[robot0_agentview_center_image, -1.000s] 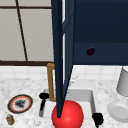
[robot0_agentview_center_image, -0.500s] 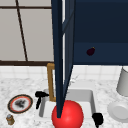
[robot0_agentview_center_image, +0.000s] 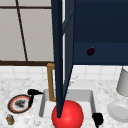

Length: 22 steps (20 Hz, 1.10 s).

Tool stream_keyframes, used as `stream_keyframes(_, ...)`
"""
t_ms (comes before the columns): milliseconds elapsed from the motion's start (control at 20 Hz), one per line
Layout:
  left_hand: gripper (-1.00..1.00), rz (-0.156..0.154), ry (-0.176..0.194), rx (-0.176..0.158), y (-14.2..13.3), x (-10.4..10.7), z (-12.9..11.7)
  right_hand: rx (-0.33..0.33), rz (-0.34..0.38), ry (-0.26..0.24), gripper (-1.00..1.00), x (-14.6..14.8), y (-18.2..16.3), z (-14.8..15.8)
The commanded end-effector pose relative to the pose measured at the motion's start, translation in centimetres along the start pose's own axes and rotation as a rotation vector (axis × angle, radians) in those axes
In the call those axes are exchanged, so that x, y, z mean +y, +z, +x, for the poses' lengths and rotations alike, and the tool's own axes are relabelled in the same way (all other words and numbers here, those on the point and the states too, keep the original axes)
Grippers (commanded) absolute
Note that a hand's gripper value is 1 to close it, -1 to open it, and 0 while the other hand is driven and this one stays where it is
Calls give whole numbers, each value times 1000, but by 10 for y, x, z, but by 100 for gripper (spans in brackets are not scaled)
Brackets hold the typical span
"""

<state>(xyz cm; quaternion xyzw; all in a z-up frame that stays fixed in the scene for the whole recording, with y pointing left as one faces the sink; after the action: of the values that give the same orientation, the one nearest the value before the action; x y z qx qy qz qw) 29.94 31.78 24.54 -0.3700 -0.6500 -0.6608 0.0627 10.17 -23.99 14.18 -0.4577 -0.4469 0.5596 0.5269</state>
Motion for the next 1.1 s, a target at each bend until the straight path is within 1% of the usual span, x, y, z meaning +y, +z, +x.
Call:
stream_keyframes(0,-100,31,13,38,17,3,13,0,0,0,0,0,0,0)
stream_keyframes(200,-100,26,9,53,32,3,24,0,0,0,0,0,0,0)
stream_keyframes(250,-100,25,15,51,36,3,28,0,0,0,0,0,0,0)
stream_keyframes(350,-100,27,27,33,45,5,40,0,0,0,0,0,0,0)
stream_keyframes(400,-100,10,20,15,50,2,49,0,0,0,0,0,0,0)
stream_keyframes(450,-100,-4,22,12,55,5,54,0,0,0,0,0,0,0)
stream_keyframes(500,-100,-11,15,14,62,7,62,0,0,0,0,0,0,0)
stream_keyframes(550,-100,-11,10,10,68,6,68,0,0,0,0,0,0,0)
stream_keyframes(600,-100,-19,9,-15,66,1,74,0,0,0,0,0,0,0)
stream_keyframes(650,-100,-29,11,-28,70,-2,74,0,0,0,0,0,0,0)
stream_keyframes(700,-100,-29,9,-28,59,-5,78,0,0,0,0,0,0,0)
stream_keyframes(750,-100,-61,3,-40,53,-5,74,0,0,0,0,0,0,0)
stream_keyframes(800,-100,-18,-10,17,59,-1,71,0,0,0,0,0,0,0)
stream_keyframes(850,-100,0,4,7,63,-1,71,0,0,0,0,0,0,0)
stream_keyframes(950,-100,-5,6,10,62,-5,76,0,0,0,0,0,0,0)
stream_keyframes(1000,-100,-12,-9,13,57,-10,83,0,0,0,0,0,0,0)
stream_keyframes(1050,-100,-8,-10,18,54,-15,90,0,0,0,0,0,0,0)
